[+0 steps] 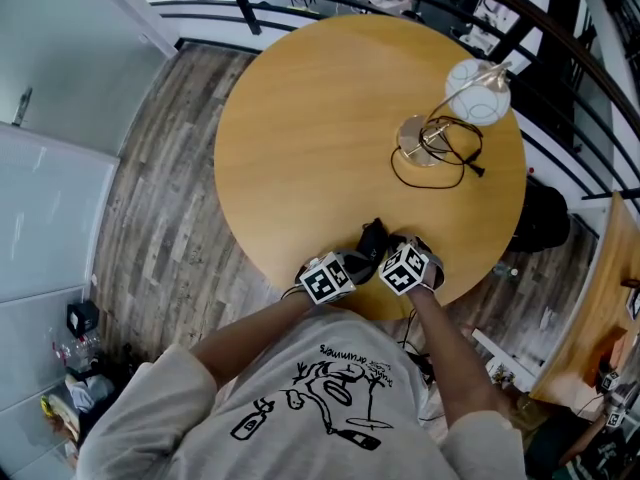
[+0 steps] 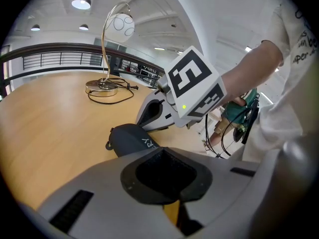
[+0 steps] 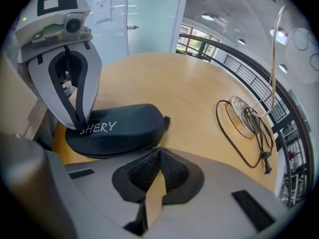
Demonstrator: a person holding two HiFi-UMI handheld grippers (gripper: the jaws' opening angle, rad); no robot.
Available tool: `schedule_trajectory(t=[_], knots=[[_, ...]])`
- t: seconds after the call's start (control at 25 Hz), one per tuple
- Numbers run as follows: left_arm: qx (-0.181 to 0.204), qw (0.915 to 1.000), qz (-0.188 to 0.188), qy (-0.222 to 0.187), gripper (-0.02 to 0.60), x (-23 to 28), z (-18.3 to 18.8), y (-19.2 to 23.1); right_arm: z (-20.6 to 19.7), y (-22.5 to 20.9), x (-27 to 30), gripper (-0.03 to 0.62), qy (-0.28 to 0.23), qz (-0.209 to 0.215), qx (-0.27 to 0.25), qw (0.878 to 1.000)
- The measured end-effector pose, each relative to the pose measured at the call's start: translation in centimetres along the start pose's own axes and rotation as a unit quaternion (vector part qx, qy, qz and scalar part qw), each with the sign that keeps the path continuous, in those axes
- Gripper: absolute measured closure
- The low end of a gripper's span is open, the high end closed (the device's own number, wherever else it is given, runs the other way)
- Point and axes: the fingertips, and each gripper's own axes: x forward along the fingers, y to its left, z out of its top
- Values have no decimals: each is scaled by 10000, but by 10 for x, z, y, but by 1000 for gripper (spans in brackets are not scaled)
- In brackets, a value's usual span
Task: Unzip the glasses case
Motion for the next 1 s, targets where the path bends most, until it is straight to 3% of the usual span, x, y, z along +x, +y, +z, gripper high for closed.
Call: schedule_trajectory(t=[0.24, 0.4, 0.56, 0.72, 1.0], knots=[[-17, 10000, -11, 7, 575, -1, -1, 0, 2, -1, 0, 571, -1, -13, -133, 9999], [-187, 9998, -18, 35, 575, -1, -5, 0, -1, -2, -4, 568, -155, -40, 344, 9993], [-588, 9982, -14, -74, 574, -6, 0, 1, -4, -6, -19, 568, -327, -76, 1018, 9942], [-852, 9957, 95, -355, 574, -19, 10, 3, -2, -11, -44, 568, -752, -114, 1795, 9808], [-1149, 9895, 358, -795, 574, -46, 31, 3, 15, -17, -103, 568, -1646, -226, 2871, 9434]])
